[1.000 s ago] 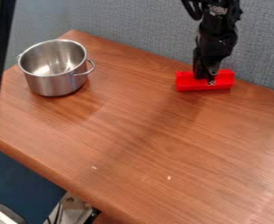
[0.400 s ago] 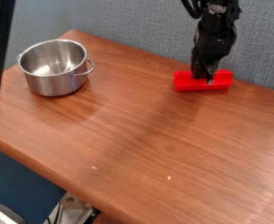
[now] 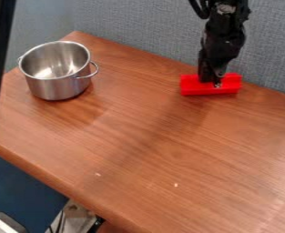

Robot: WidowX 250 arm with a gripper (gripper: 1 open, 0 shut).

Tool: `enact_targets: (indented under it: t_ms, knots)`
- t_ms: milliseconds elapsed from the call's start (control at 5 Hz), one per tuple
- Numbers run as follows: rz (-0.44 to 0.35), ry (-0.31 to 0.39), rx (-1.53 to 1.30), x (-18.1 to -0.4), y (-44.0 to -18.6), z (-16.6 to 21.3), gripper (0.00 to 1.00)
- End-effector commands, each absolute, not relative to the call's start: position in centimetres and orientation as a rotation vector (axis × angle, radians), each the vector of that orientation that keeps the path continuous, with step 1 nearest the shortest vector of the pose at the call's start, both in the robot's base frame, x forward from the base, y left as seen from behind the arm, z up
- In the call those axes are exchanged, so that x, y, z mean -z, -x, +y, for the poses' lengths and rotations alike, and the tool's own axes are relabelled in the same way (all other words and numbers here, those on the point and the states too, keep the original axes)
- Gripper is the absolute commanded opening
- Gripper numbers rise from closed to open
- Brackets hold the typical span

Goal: Move the red object from the metal pot to the table

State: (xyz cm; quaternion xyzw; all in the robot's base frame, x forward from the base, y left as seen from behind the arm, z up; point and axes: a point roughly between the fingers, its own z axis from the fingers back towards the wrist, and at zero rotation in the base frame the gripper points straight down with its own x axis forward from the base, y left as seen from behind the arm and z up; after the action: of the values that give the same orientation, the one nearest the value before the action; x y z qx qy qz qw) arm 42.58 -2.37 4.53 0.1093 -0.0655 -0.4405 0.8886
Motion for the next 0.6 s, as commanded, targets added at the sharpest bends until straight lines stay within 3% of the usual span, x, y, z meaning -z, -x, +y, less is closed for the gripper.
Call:
enact_targets:
  t_ms: [0,400]
  knots:
    - [-0.200,-0.267,0.884,-7.9,-43.4,-1.5,0.00]
    - [-0.192,-0.296,0.852,-9.9,-42.7,-0.2,0.00]
